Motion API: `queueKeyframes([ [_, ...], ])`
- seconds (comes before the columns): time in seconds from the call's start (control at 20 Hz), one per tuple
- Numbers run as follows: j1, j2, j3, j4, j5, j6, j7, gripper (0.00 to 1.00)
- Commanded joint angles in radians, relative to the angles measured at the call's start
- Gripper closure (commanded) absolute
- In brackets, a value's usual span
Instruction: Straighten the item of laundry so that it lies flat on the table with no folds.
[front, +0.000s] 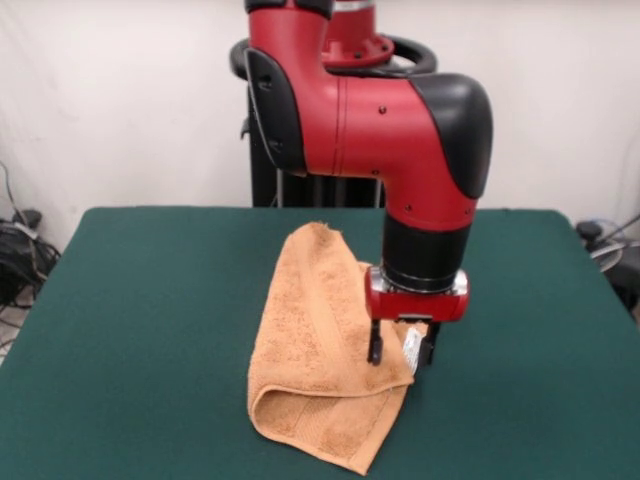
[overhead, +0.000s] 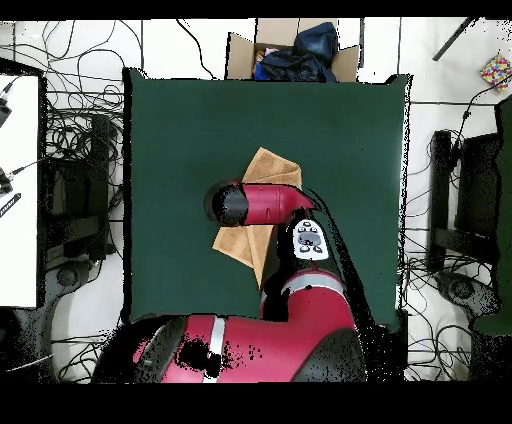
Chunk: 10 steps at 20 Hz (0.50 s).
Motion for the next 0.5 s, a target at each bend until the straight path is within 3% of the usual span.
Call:
queueKeyframes([
  [0.05,0.043,0.061,0.002,-0.017,0.043,0.005,0.191,0.0],
  [0.5,0.037,0.083,0.004,-0.04,0.044,-0.001,0.178,0.0],
])
